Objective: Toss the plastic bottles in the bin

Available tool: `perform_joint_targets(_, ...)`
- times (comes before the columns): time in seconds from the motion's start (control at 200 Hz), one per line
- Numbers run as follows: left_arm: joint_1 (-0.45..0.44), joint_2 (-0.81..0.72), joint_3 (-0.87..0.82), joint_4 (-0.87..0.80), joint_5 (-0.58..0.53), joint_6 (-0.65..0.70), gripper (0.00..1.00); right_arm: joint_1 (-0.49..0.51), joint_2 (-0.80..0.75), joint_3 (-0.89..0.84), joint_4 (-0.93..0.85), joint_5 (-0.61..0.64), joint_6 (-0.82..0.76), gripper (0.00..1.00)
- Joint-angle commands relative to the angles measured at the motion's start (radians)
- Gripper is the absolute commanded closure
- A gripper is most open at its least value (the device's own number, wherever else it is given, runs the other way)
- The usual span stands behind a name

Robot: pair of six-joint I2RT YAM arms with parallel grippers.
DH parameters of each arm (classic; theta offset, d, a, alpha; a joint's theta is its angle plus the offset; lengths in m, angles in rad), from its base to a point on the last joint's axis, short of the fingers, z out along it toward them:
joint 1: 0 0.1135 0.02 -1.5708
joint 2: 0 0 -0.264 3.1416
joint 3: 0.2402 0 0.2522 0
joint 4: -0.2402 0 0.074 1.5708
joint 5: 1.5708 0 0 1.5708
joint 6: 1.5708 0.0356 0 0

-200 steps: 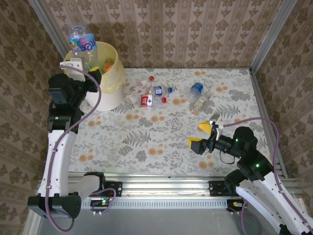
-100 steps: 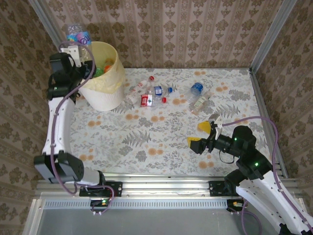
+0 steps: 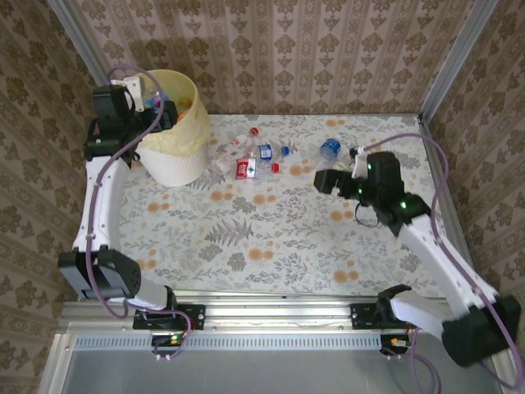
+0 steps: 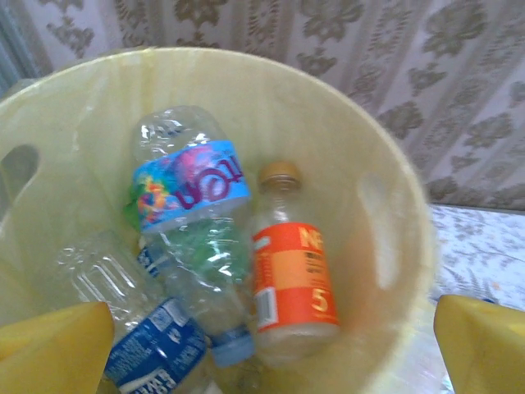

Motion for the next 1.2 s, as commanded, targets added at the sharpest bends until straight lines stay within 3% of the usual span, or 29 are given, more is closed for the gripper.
perform_joint_targets(0.0,-0.033,-0.138,-0.059,0.02,0.017,0.017,0.0,-0.058,0.134,0.07,-0.061,-0.017,0.138,0.0)
perform_joint_targets(0.21,-0.114,-0.347,-0.148,0.028,0.019,0.049,0.0,-0.133,0.461,0.259,-0.138,-0.021,0.129,0.0)
perform_joint_targets(0.43,-0.236,-0.502,-0.19,0.013,0.034,0.062,0.0,-0.148,0.681,0.393,-0.187,0.025,0.109,0.0)
perform_joint_targets(0.655,-0.312,-0.564,-0.224,-0.018,0.033,0.039,0.0,-0.148,0.783,0.429,-0.19,0.098,0.104,0.05)
perform_joint_targets(1.01,-0.322,-0.613,-0.27,-0.037,0.0,0.046,0.0,-0.138,0.901,0.488,-0.239,0.196,0.078,0.11)
perform_joint_targets(1.195,-0.322,-0.619,-0.279,-0.055,-0.019,0.042,0.0,-0.137,0.91,0.468,-0.23,0.217,0.063,0.25)
